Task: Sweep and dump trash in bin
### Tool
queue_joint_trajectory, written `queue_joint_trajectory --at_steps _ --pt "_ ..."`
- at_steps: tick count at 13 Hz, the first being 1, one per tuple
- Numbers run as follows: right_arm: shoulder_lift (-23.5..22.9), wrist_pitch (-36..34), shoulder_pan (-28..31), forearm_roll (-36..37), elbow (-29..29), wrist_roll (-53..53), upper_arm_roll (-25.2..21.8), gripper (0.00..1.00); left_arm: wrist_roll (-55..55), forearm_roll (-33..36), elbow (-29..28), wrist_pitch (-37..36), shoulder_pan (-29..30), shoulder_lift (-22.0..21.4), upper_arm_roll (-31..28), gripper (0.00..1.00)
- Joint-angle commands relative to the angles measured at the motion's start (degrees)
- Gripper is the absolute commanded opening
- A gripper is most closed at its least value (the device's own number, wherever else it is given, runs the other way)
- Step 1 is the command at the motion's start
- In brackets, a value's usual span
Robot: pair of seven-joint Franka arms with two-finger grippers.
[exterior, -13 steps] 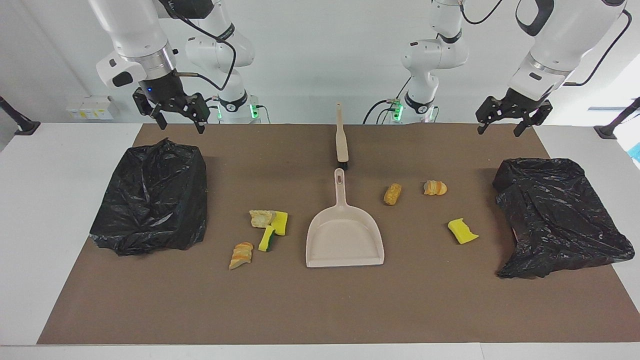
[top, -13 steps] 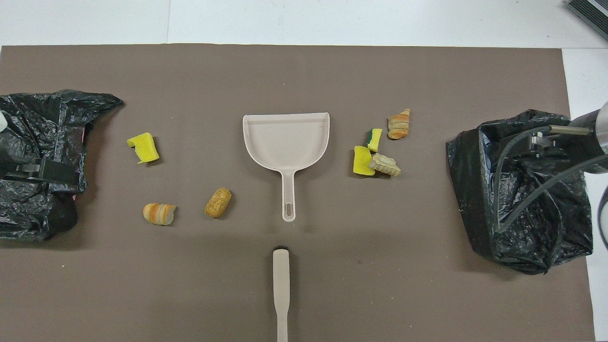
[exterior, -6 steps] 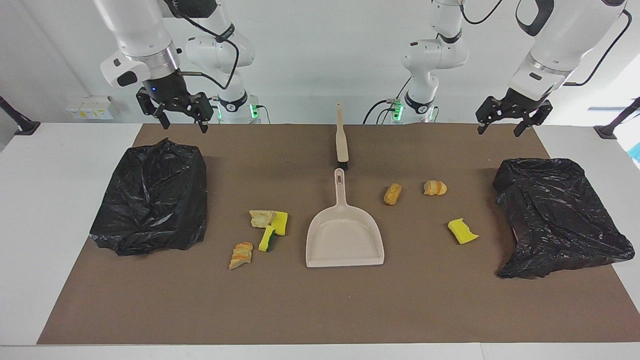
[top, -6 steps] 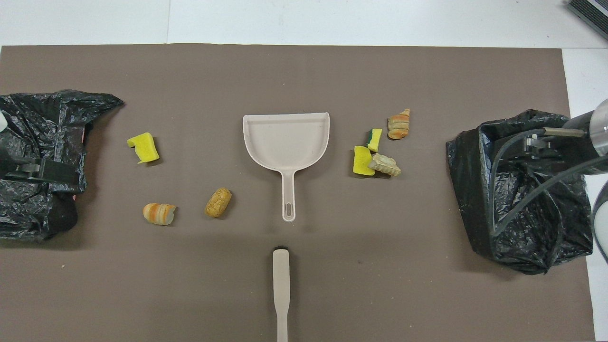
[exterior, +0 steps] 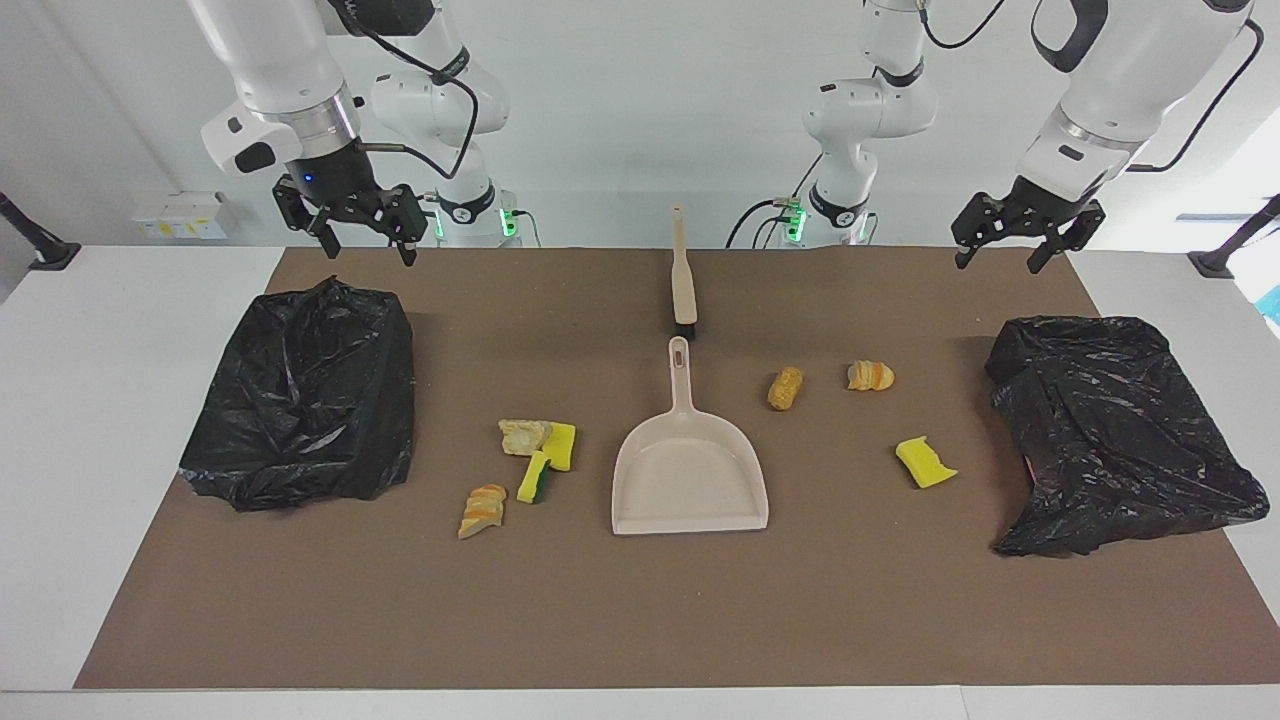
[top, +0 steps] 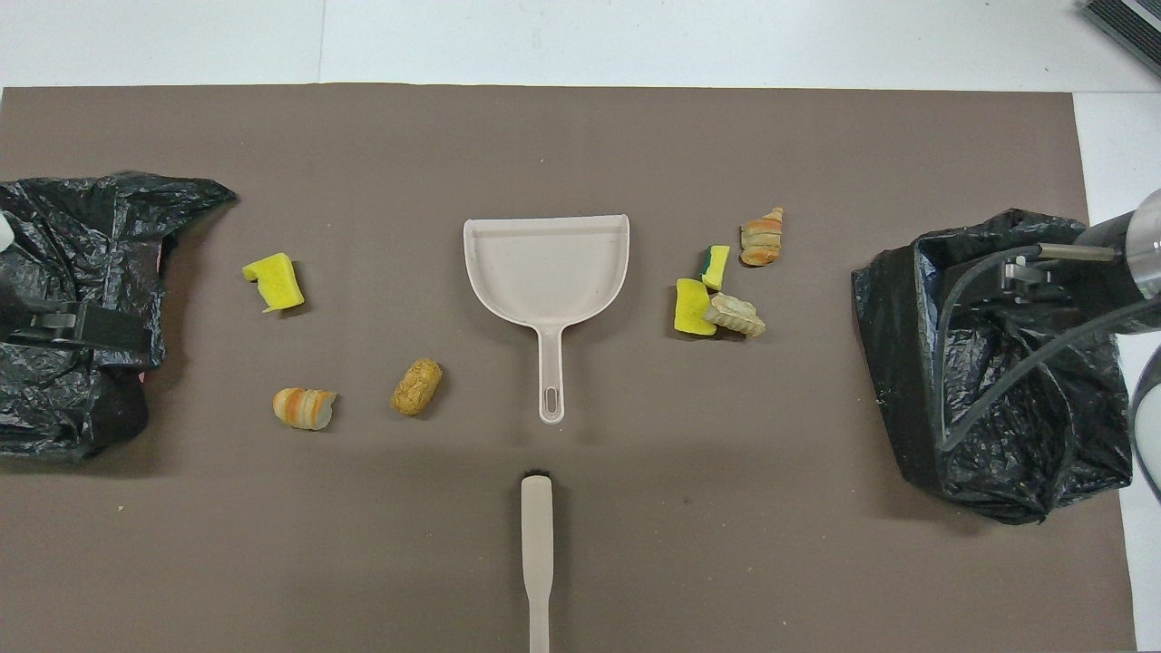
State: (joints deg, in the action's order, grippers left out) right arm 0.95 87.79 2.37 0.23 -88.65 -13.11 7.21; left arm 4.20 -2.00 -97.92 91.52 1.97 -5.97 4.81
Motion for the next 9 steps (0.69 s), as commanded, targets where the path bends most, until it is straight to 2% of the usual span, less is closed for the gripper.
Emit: queue_joint_trajectory --at_steps 1,4,9 --pt "1.25 0.36 0.61 -1.02 -1.44 1.50 0.17 1.00 0.02 -0.46 -0.08 -0.29 -0.03 -0.62 0.11 1.00" --pt "1.25 0.36 0.61 -1.02 -1.44 1.15 0.17 1.00 -0.24 -0.55 -0.16 -0.46 -1.00 -0.80 1.51 1.00" --pt "1.16 1.24 0.70 -1.11 -1.44 0.71 0.17 1.00 -3.99 -0.63 -2.09 -1.42 -2.92 -2.81 8.19 1.00"
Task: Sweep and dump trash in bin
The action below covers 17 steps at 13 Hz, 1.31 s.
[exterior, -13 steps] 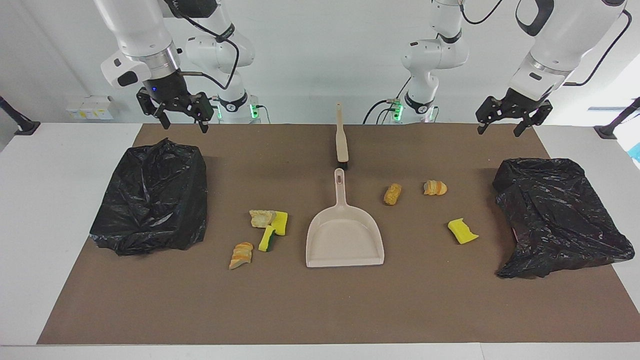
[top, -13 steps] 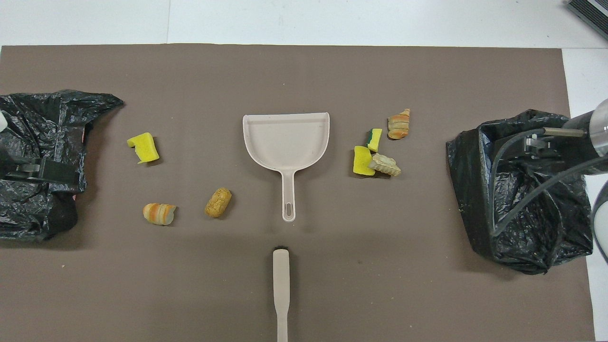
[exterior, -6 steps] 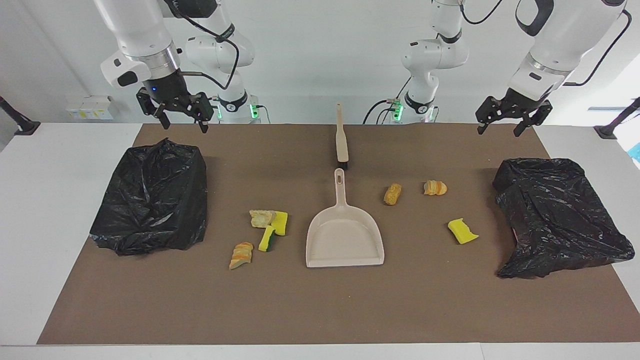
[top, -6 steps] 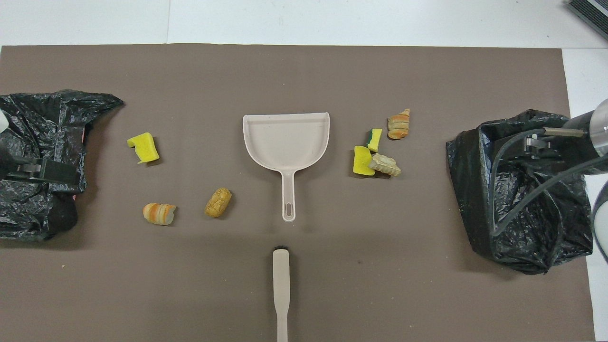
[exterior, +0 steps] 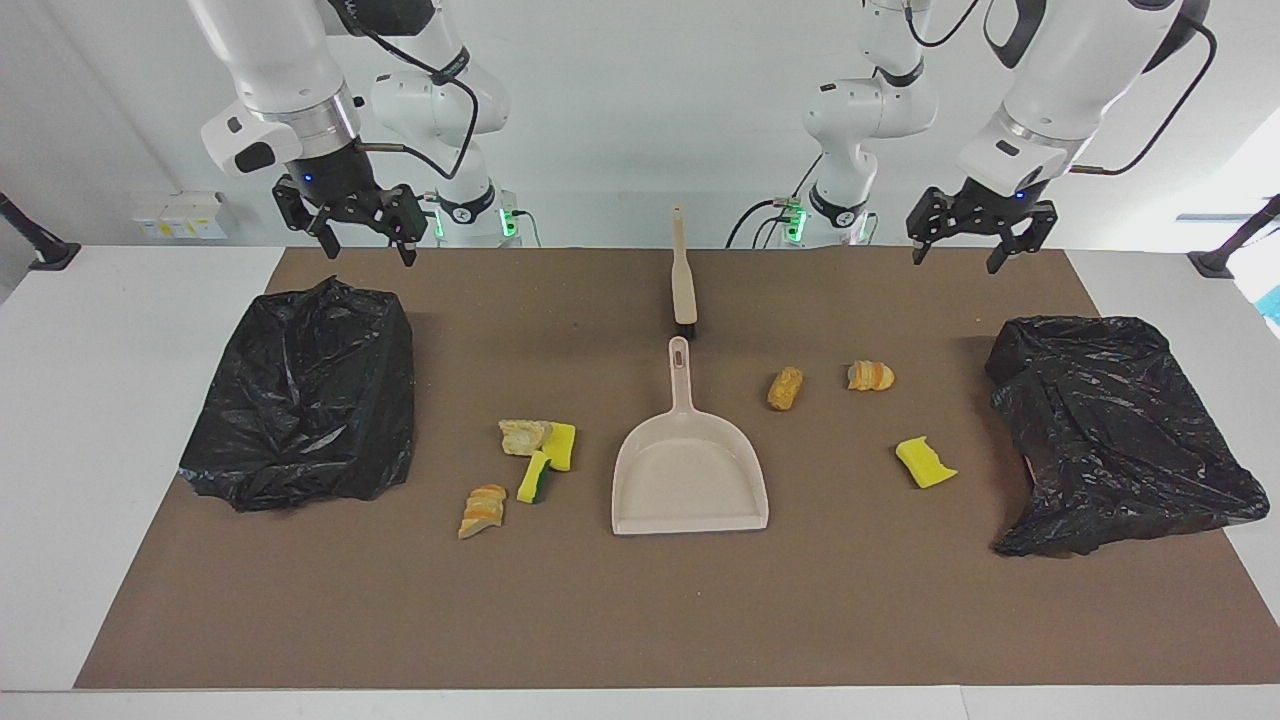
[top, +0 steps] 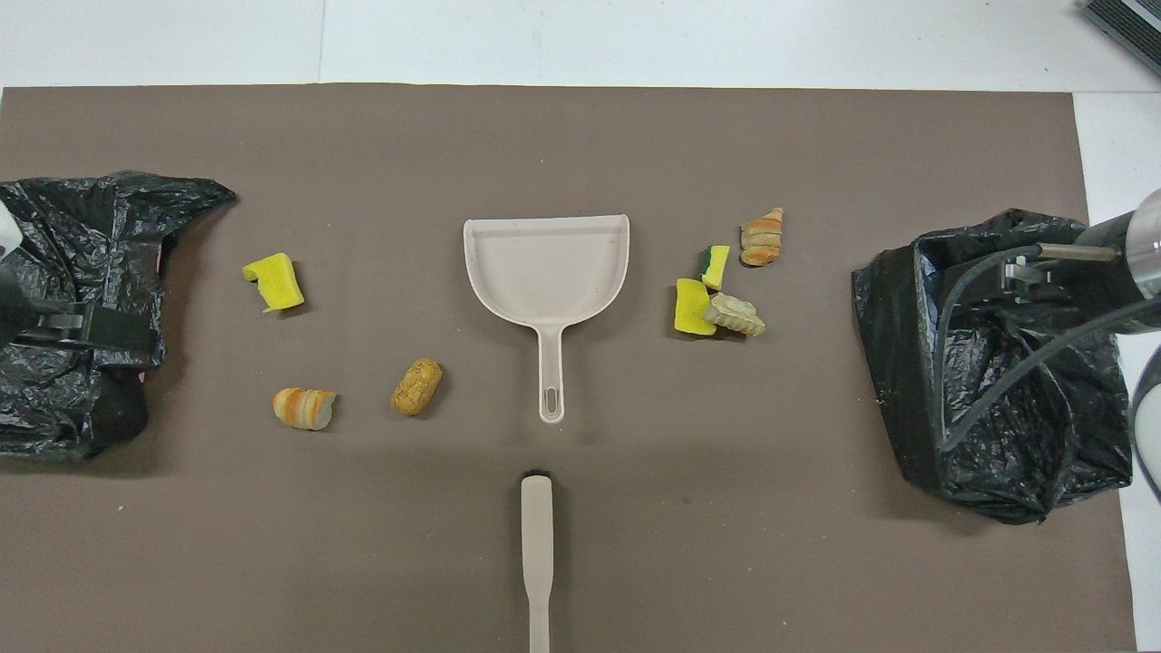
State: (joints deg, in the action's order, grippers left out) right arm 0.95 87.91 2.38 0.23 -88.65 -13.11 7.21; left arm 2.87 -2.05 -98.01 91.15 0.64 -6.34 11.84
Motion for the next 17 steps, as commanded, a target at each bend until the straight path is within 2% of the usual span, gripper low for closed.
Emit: queue_joint_trajectory --at_steps 1,8,11,13,17 --pt "1.16 1.03 0.61 -1.11 -1.44 0.71 0.17 1.00 -5.13 -0.58 -2.70 -1.07 -3.35 -3.15 1.78 1.00" --pt "-0.15 5.33 -0.44 -1.02 -1.53 0.80 0.35 1.00 -19.03 -1.37 -16.14 -0.63 -19.61 -12.99 1.87 1.00" --pt "-3.23 9.37 -2.11 -1.02 -1.27 0.10 0.35 1.00 -23.34 -4.27 -20.97 0.94 -24.18 -14.14 1.87 1.00" --pt "-6.38 12.35 -4.48 -0.50 -1.00 -1.65 0.35 1.00 -24.75 -6.46 -25.36 3.76 -25.68 -16.42 1.87 1.00" --pt "-13.33 17.01 -13.26 0.38 0.58 -8.49 0.17 1.00 -25.19 -7.17 -31.69 8.94 -29.54 -16.95 1.87 1.00"
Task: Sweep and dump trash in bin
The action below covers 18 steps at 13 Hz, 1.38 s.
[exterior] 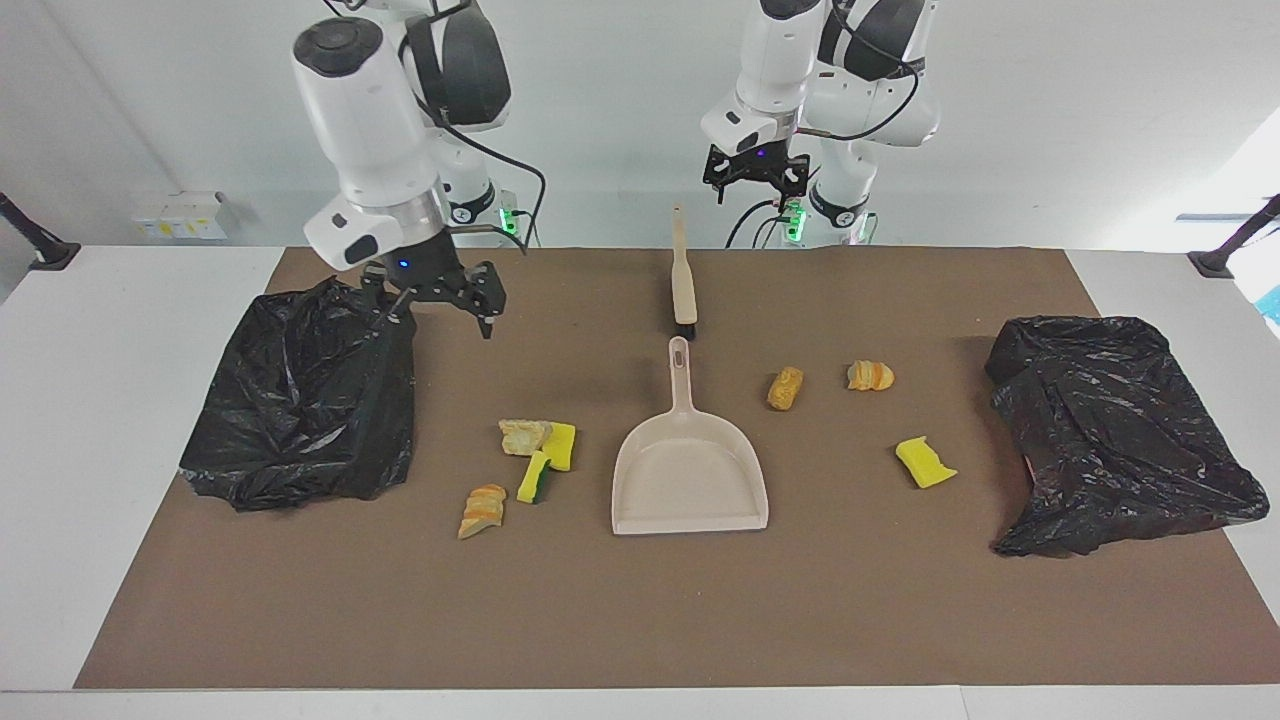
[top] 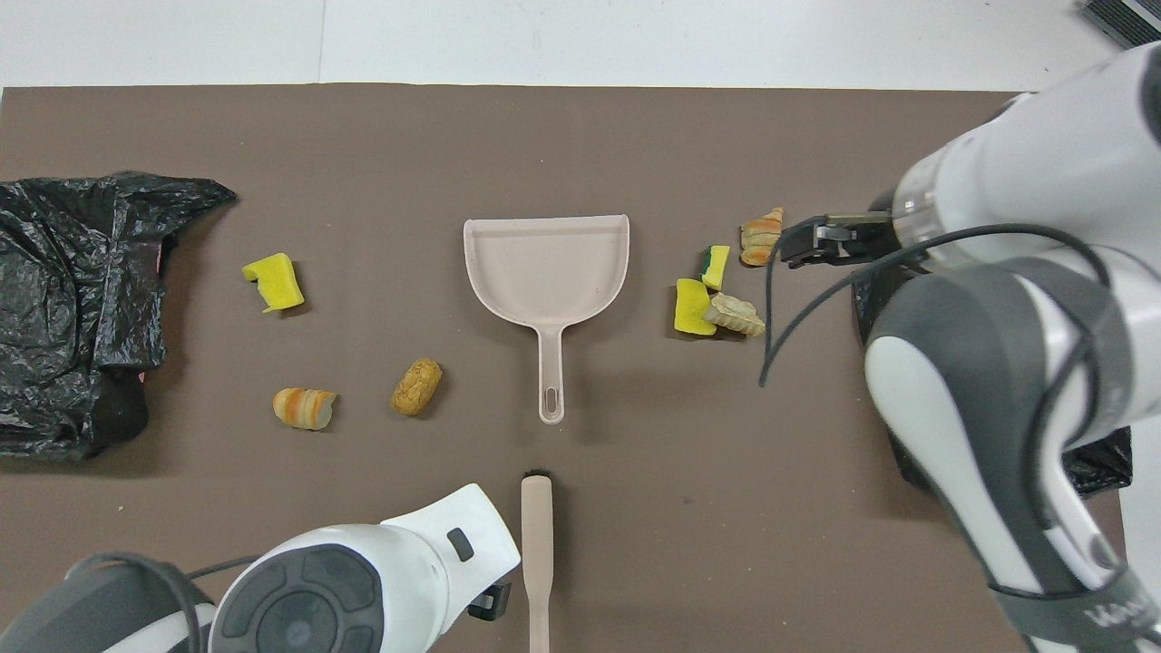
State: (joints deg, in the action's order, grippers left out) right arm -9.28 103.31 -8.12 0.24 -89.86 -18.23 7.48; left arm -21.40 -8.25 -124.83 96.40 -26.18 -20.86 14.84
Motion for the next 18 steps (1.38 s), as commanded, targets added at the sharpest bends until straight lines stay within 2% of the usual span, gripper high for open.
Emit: queue_joint_trajectory --at_steps 1,4,7,8,10,11,12,14,18 --pt "-4.51 3.03 -4.87 0.38 1.97 -5.74 -0.10 1.00 -2.49 -0.98 -6.98 6.15 -4.22 -2.61 -1.13 1.00" --pt "-9.25 6.99 -10.49 0.38 3.29 -9.35 -0.18 1.00 -6.44 -0.98 -11.82 12.48 -8.61 -2.08 -1.13 1.00" --pt "-13.30 9.54 -14.02 0.38 4.69 -11.90 -0.18 1.00 -12.15 -0.98 -19.20 24.59 -14.94 -0.32 -1.13 1.00" --pt "-14.70 10.59 -15.33 0.38 5.30 -12.43 -0.18 1.00 -12.87 -0.98 -20.18 26.45 -15.21 -0.23 -1.04 1.00" --pt "-17.69 11.91 -17.01 0.38 6.97 -13.05 -0.18 1.00 -15.67 -0.98 -20.54 28.22 -18.80 2.39 -1.04 1.00" --pt "-18.92 12.96 -17.97 0.38 7.24 -13.75 -0.10 1.00 -17.25 -0.98 -21.67 31.36 -19.60 3.88 -1.04 1.00" --pt "-19.55 13.76 -18.51 0.29 7.07 -14.80 0.08 1.00 -19.01 -0.98 -22.38 34.18 -21.35 5.29 -1.04 1.00" --pt "-19.82 14.37 -20.35 -0.06 6.54 -15.16 0.08 1.00 -20.08 -0.98 -22.65 35.17 -22.07 5.92 -1.04 1.00" --pt "-18.24 18.33 -21.14 -0.59 -0.30 -14.56 0.34 1.00 -23.77 -0.98 -22.82 34.48 -22.34 6.18 -0.95 0.99"
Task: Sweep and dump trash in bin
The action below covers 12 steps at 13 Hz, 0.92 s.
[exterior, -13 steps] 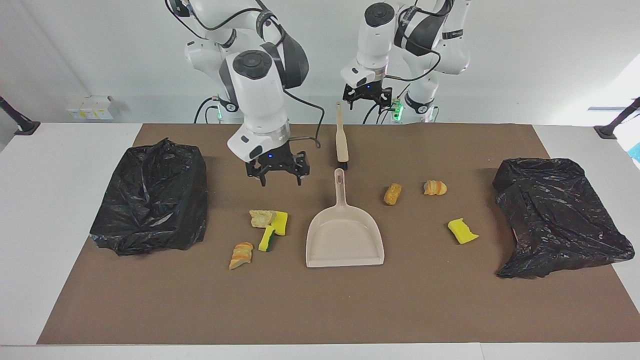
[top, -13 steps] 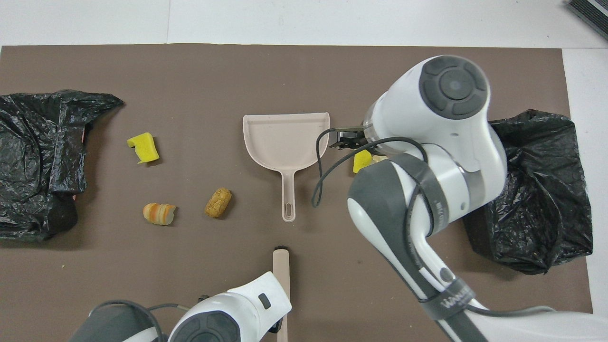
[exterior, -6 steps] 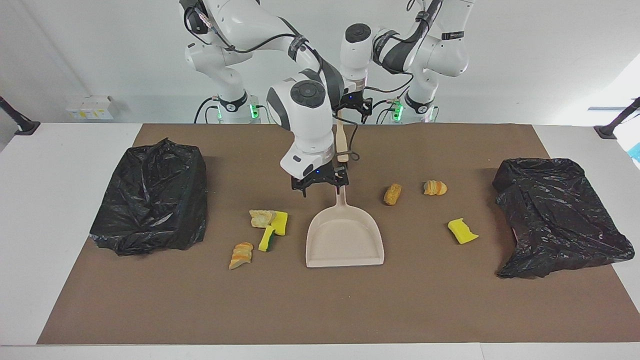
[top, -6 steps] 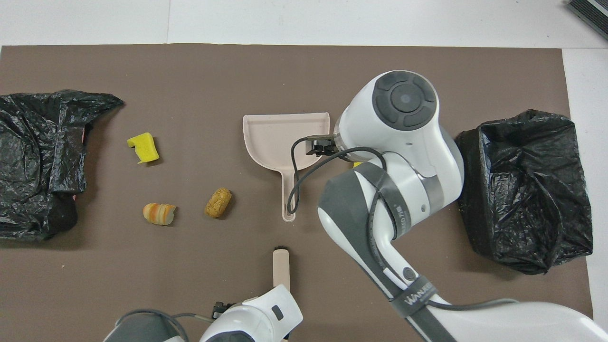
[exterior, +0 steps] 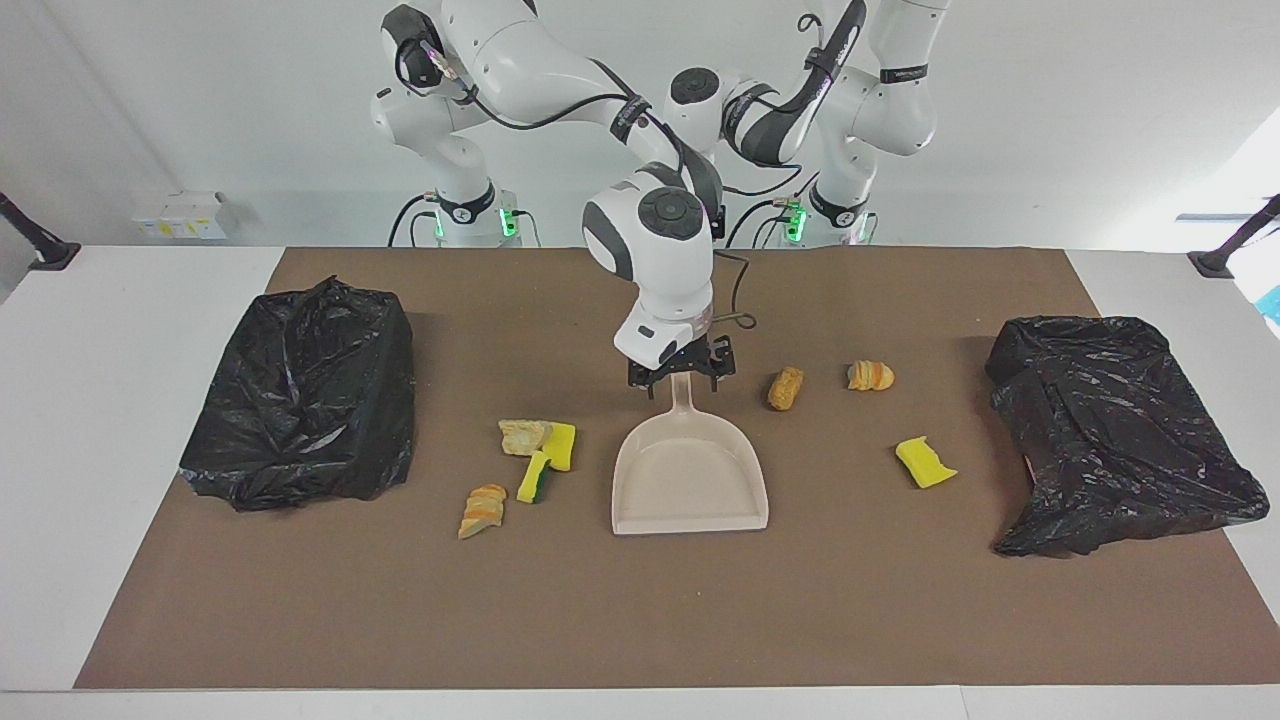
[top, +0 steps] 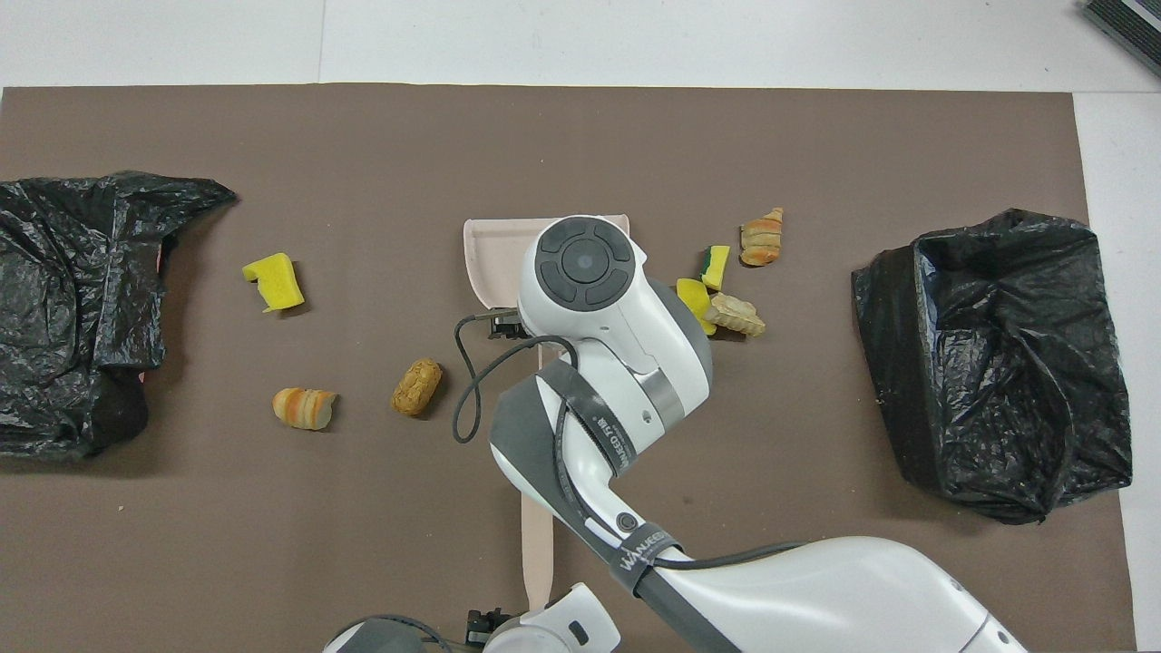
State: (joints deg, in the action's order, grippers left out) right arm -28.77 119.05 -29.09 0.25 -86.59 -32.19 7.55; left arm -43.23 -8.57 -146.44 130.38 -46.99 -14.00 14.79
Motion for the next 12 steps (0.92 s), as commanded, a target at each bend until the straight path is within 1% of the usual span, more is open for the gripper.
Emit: queue_joint_trajectory --at_steps 1,2,5,6,7,8,10,11,12 --pt "1.79 2.77 -0.27 -0.77 -4.72 -0.33 0.27 1.00 -2.21 -0.75 -1.30 0.22 -2.31 -0.77 -0.99 0.87" --pt "2.40 2.94 -0.27 -0.95 -5.95 -0.15 0.36 1.00 -2.30 -0.83 -1.30 -0.21 -2.41 -0.85 -0.99 0.80" --pt "4.25 3.91 -0.27 -1.04 -9.56 -0.06 1.58 1.00 -2.21 -1.19 -1.30 -1.45 -2.58 -1.03 -0.99 0.80" --pt "4.69 4.08 -0.27 -1.12 -10.35 0.11 1.67 0.95 -2.12 -1.27 -1.30 -1.45 -2.67 -1.12 -0.90 0.80" --pt "5.04 4.26 -0.27 -1.82 -11.14 0.46 1.85 0.90 -2.30 -1.45 -1.30 -1.71 -2.84 -1.03 -0.90 0.74" --pt "5.04 4.35 -0.27 -2.87 -11.32 0.99 1.94 0.87 -2.65 -1.45 -1.48 -1.71 -3.72 -0.94 -0.99 0.69" --pt "5.48 4.26 -0.27 -4.11 -11.94 2.13 1.85 0.76 -4.49 -1.45 -1.48 -1.71 -3.90 -0.94 -0.99 0.53" --pt "5.74 4.35 -0.27 -4.46 -12.55 2.31 1.85 0.72 -4.58 -1.45 -1.48 -1.89 -3.90 -1.03 -0.90 0.37" --pt "6.09 4.35 -0.27 -4.73 -13.16 3.53 1.85 0.64 -4.58 -1.45 -1.57 -2.76 -3.90 -1.03 -0.99 0.21"
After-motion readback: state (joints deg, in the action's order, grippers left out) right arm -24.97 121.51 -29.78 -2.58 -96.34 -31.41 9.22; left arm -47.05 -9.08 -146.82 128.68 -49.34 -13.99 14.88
